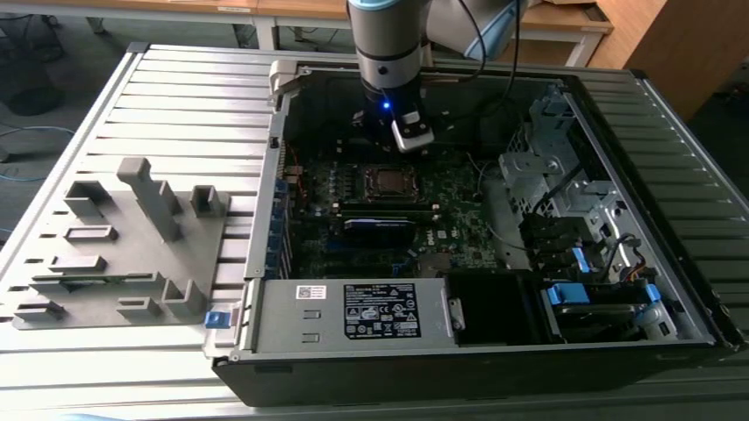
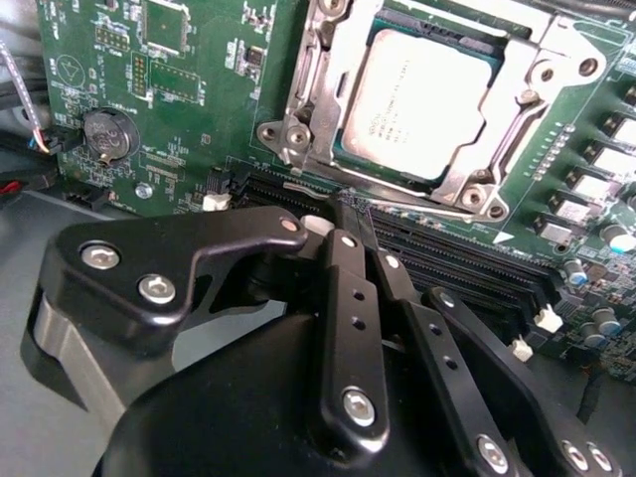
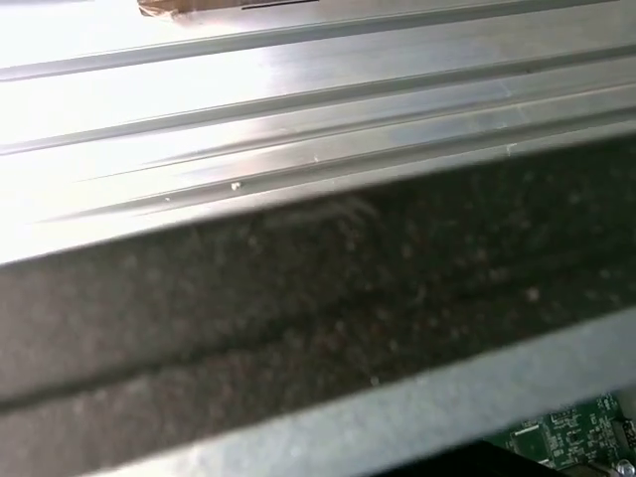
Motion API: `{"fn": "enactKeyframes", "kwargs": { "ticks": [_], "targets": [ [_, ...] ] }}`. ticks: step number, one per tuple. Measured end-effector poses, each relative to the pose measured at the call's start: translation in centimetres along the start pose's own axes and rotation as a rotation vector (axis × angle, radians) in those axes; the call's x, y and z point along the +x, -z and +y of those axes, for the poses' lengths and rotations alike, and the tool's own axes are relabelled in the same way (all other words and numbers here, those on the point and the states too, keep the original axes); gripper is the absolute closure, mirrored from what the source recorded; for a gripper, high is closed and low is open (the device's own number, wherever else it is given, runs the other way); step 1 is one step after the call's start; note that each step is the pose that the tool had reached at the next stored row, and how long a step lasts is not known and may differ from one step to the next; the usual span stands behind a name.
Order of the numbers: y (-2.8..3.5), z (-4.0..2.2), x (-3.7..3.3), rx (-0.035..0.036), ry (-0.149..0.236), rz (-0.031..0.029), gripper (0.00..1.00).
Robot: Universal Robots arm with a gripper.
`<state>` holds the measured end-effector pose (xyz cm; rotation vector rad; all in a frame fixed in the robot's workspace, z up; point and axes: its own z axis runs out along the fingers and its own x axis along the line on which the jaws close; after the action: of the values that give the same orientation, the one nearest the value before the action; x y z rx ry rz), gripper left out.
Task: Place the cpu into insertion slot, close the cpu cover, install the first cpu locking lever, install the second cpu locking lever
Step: 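Install the first cpu locking lever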
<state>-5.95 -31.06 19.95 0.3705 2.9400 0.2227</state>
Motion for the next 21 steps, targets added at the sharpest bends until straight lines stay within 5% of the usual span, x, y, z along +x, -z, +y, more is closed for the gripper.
{"fn": "enactKeyframes", "kwargs": {
  "ticks": [10,15,21],
  "targets": [
    [-0.06,0.21,0.06,-0.0004,0.000,-0.0021,0.89],
    [-0.17,0.20,0.09,-0.0024,0.001,-0.0089,0.89],
    [-0.40,0.11,0.28,-0.0064,0.003,-0.0237,0.89]
  ]
}}
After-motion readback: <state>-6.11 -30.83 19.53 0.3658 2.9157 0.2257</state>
